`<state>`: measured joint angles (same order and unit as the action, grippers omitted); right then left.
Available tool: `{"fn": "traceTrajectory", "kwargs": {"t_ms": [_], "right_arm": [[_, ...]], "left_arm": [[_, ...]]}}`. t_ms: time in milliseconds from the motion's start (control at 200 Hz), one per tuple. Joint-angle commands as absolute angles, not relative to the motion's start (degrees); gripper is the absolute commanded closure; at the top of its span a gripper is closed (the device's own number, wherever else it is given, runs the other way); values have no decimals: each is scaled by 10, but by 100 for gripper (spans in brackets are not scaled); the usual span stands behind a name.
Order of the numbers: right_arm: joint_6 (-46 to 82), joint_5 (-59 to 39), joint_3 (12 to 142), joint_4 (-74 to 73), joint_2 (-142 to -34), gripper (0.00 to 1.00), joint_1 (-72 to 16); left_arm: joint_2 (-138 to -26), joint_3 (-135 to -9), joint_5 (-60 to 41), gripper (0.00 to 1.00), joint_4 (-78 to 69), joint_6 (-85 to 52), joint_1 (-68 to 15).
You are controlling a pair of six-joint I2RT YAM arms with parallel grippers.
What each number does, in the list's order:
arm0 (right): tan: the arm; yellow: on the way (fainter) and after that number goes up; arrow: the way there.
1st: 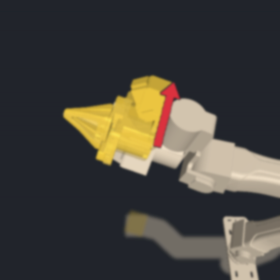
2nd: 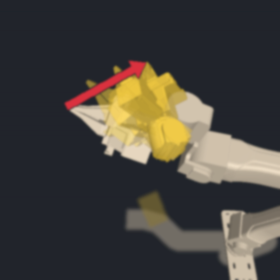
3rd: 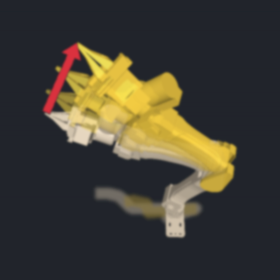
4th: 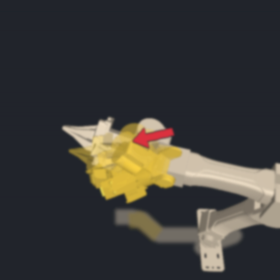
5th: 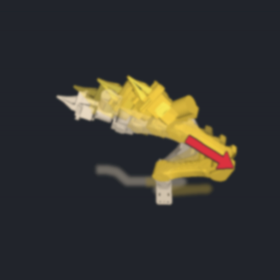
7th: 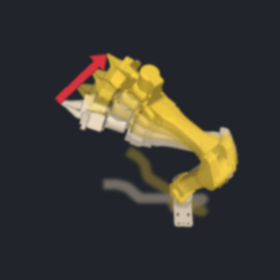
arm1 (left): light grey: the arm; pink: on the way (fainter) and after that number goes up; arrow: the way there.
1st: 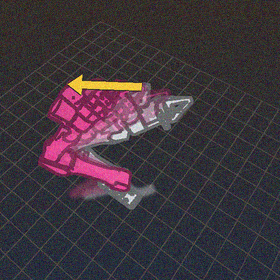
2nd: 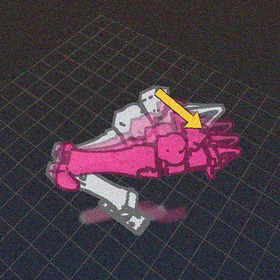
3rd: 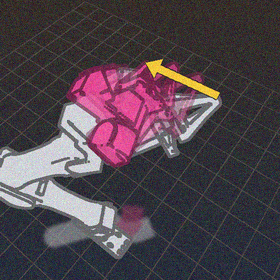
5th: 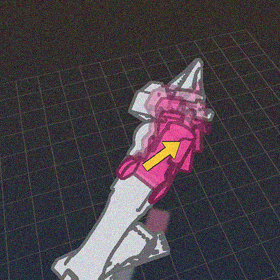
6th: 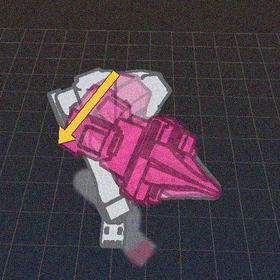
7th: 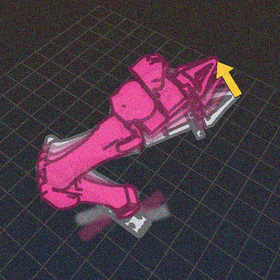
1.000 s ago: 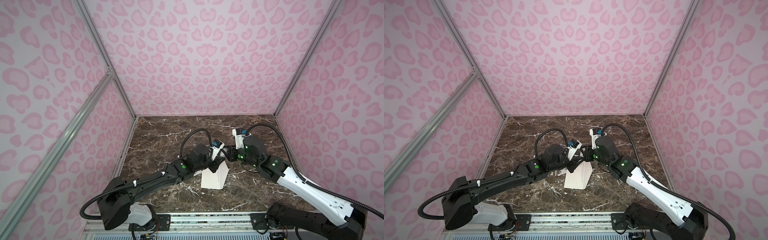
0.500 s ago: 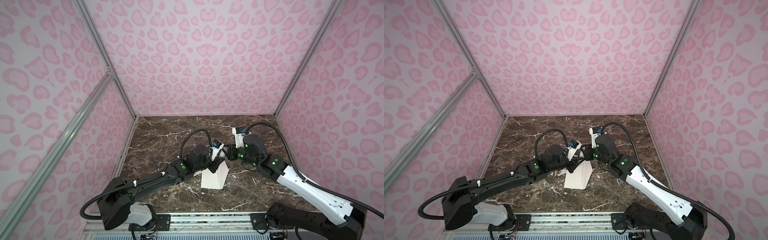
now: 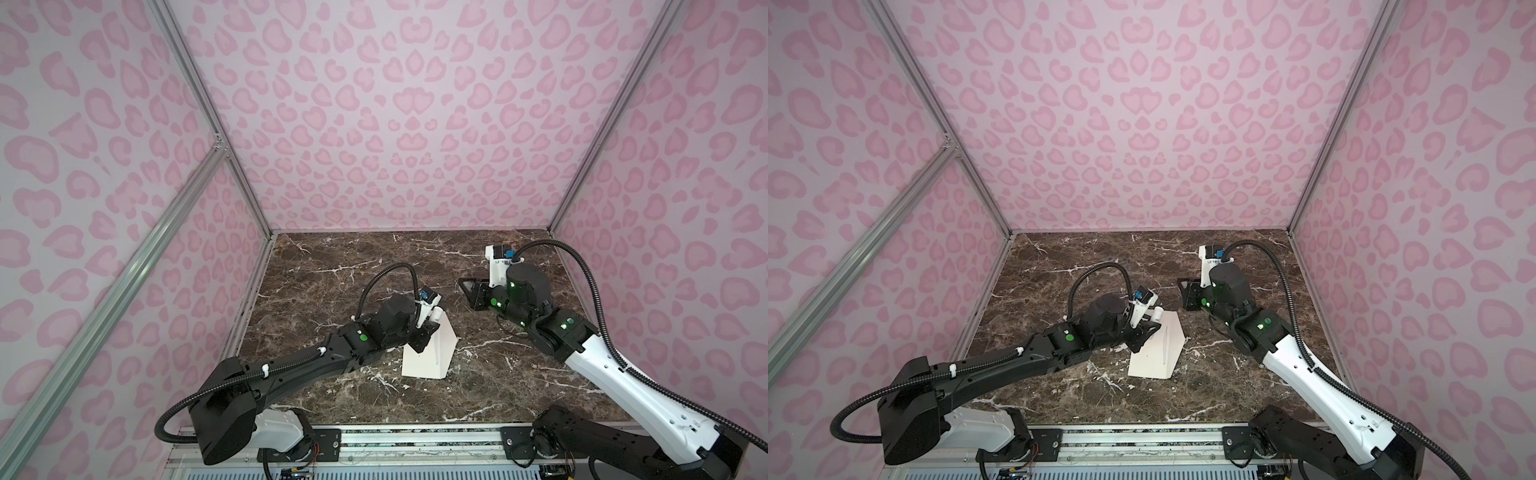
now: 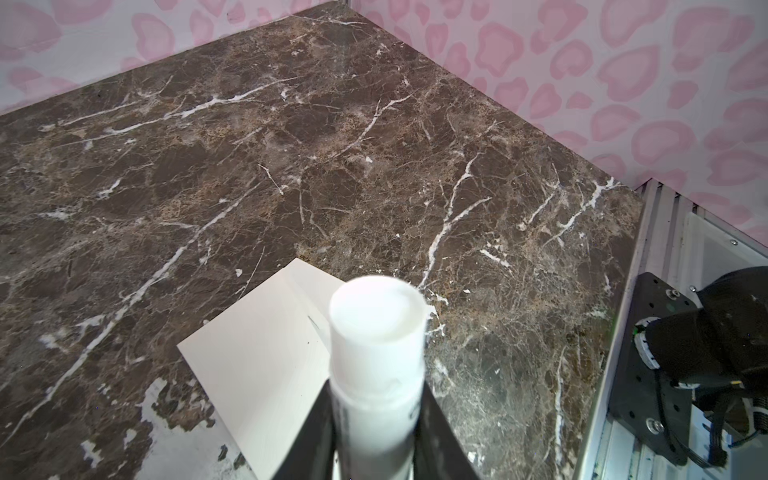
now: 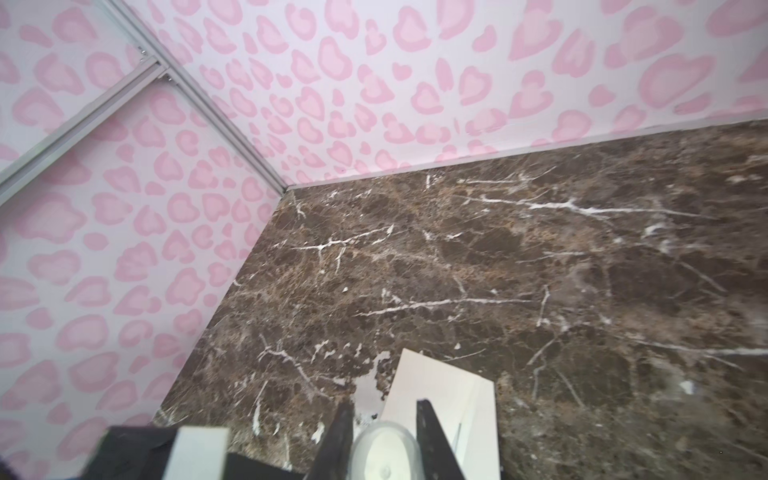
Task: Place the letter into the envelope and seal it
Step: 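Pull the cap off the glue stick with the right gripper, then move the held cap away from the envelope with the right gripper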
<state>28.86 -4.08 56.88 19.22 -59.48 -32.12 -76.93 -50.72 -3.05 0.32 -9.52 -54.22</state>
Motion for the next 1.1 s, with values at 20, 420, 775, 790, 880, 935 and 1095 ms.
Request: {"fn": "traceTrajectory", "kwargs": {"t_ms": [20,420,775,790,880,935,1095], "right_arm": [[251,-18,524,198,-601,88,-278],[221,34,391,65,-703,86,-250],[215,70,386,0,-828,84,-250],[214,72,387,-2,-832,84,-250],[207,75,388,-15,-857,84,-250],[205,78,388,-22,-872,84,-250],[199,83,388,-30,-890,83,-250]], "left_arm": [[-741,-501,-27,90,-7,-98,-541],[-672,-491,-27,90,-17,-100,-541],[-650,-483,-12,90,-17,-100,-541],[-650,-482,-11,90,-17,-100,-541],[-648,-482,-10,90,-16,-99,-542],[-647,-482,-10,89,-14,-99,-541],[-647,-483,-8,89,-12,-98,-541]]}}
